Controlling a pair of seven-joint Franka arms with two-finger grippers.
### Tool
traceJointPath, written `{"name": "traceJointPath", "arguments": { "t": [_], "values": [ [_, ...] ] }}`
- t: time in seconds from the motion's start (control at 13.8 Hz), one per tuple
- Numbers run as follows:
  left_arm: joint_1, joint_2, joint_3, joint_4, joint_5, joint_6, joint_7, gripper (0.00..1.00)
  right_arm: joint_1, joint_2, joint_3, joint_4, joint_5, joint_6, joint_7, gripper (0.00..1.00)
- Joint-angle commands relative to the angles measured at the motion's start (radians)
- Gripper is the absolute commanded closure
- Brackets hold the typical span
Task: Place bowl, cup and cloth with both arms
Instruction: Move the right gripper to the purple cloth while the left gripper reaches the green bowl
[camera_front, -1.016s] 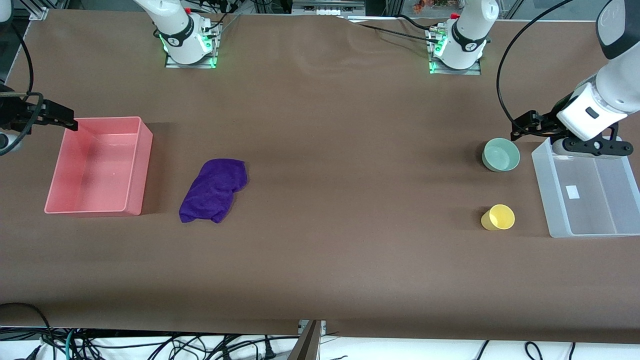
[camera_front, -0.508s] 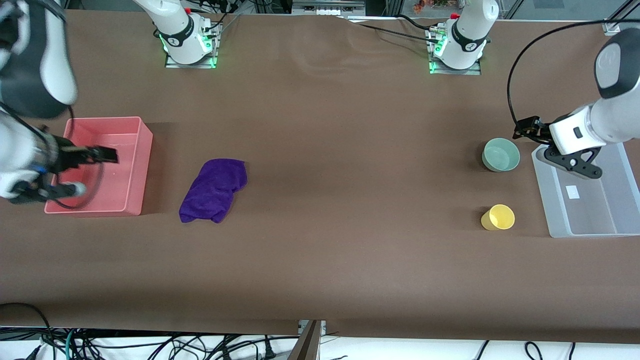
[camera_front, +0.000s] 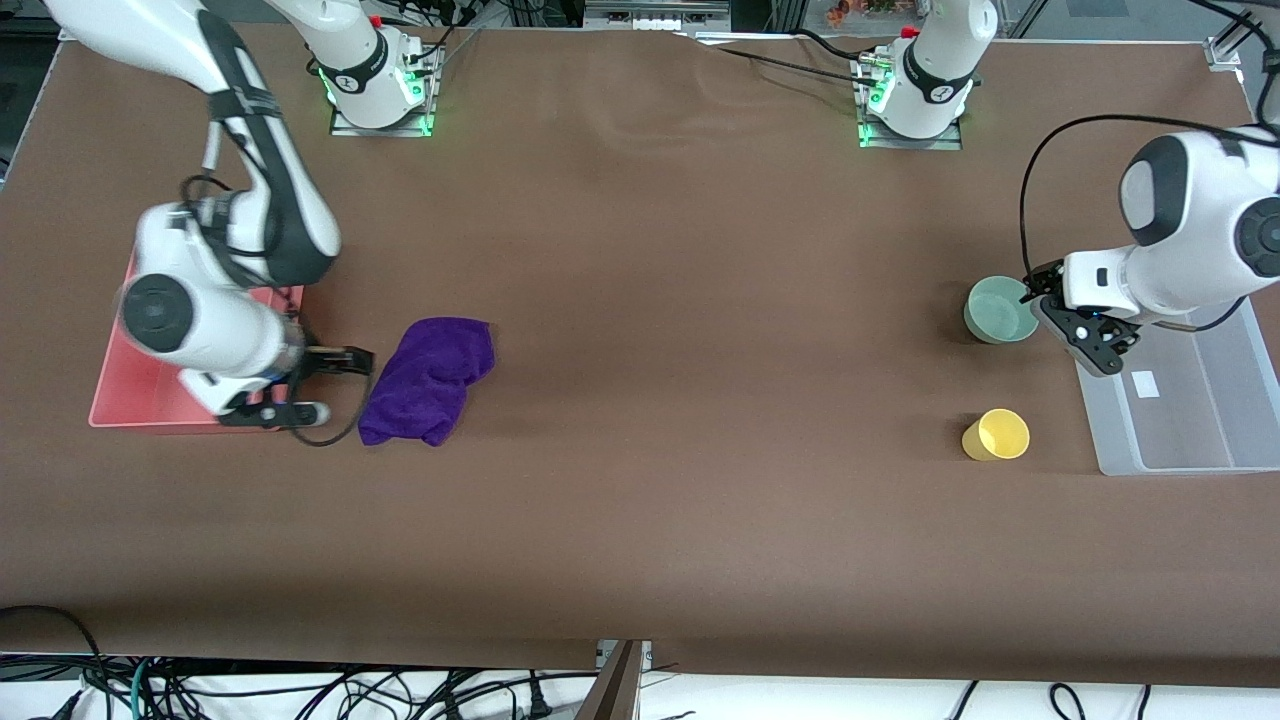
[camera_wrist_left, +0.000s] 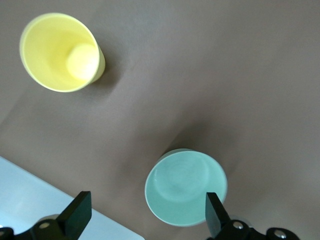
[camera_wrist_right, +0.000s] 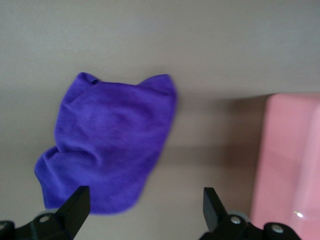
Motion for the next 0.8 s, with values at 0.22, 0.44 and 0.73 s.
{"name": "traceJointPath", "arguments": {
  "t": [0.22, 0.44, 0.73],
  "values": [
    [0.049, 0.101, -0.007, -0.165, 0.098, 0.352, 0.113, 0.01, 0.048, 0.072, 0.006, -0.115, 0.0, 0.222, 0.084, 0.0],
    [0.063, 0.196, -0.007, -0.165, 0.105, 0.429, 0.122, 0.4, 0.06, 0.121, 0.006, -0.12, 0.0, 0.3, 0.122, 0.0],
    [0.062, 0.199, -0.008, -0.156, 0.105, 0.427, 0.122, 1.0, 0.067, 0.153, 0.006, -0.12, -0.004, 0.351, 0.119, 0.51]
  ]
}}
